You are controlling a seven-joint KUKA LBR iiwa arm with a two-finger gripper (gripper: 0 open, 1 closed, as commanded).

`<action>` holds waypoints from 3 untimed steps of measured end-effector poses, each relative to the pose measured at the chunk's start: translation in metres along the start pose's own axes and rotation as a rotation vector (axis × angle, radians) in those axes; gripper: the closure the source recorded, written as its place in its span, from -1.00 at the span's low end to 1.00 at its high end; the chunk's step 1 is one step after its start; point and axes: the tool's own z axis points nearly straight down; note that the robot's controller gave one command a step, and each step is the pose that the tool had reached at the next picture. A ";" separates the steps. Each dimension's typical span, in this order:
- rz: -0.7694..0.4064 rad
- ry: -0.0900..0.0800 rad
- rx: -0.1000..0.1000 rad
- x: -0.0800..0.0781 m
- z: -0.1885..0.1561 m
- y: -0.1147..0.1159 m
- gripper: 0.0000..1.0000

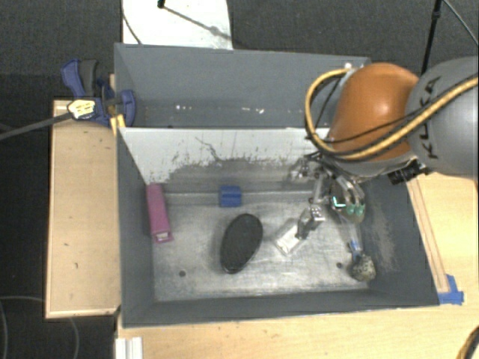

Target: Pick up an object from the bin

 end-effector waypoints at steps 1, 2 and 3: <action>-0.262 -0.013 0.000 0.018 0.109 0.079 -1.00; -0.258 -0.016 0.000 0.017 0.107 0.078 1.00; -0.228 -0.015 0.000 0.012 0.044 0.073 1.00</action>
Offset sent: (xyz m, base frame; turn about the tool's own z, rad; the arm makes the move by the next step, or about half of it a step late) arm -0.0219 0.0775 -0.1107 -0.2624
